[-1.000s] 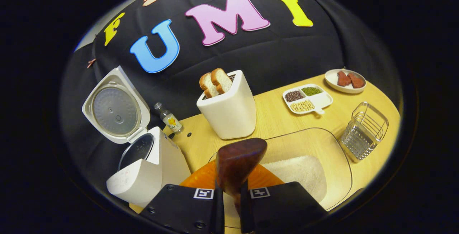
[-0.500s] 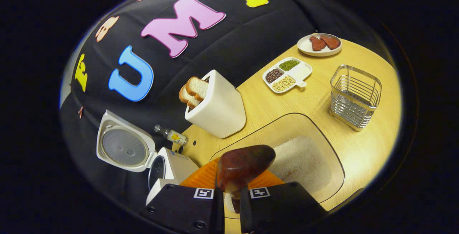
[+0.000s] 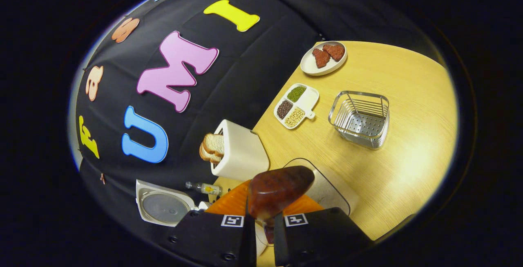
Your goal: Close the left gripper, press the button to open the rice cooker; take a wooden spoon from the chopstick holder with the right hand, scoop a spoonful of rice and pour it into the rice cooker, then put the wooden spoon back into the chopstick holder.
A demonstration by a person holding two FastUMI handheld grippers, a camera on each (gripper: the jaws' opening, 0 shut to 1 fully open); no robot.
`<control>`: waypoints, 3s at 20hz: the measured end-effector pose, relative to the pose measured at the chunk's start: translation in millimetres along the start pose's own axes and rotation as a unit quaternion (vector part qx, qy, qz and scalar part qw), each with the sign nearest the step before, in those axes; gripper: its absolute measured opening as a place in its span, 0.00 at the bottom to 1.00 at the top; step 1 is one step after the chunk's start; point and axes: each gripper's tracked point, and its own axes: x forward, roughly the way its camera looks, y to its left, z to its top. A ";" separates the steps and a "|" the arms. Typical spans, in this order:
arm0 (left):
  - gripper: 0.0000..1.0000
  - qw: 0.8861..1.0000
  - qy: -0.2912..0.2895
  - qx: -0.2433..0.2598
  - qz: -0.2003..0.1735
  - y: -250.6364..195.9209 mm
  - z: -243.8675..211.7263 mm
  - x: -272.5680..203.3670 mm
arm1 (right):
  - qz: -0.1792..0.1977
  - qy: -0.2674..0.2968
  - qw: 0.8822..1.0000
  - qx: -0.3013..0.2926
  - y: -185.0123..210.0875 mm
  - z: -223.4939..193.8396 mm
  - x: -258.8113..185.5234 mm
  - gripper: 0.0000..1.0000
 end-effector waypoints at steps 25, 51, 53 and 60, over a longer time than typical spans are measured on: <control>0.96 0.998 -0.026 -0.040 0.031 51.9 1.4 -27.0 | 0.153 0.071 0.985 0.047 246.6 -89.6 6.3 0.21; 0.96 0.999 -0.022 -0.020 0.037 81.4 9.6 -29.2 | 0.327 -0.042 0.786 -0.523 318.8 -268.5 43.6 0.21; 0.96 0.999 -0.024 -0.017 0.040 82.0 9.1 -32.4 | 0.344 -0.041 0.759 -0.551 317.2 -278.7 36.9 0.21; 0.96 0.999 -0.032 -0.013 0.040 73.2 10.7 -37.5 | 0.367 -0.040 0.689 -0.624 306.0 -310.9 15.8 0.17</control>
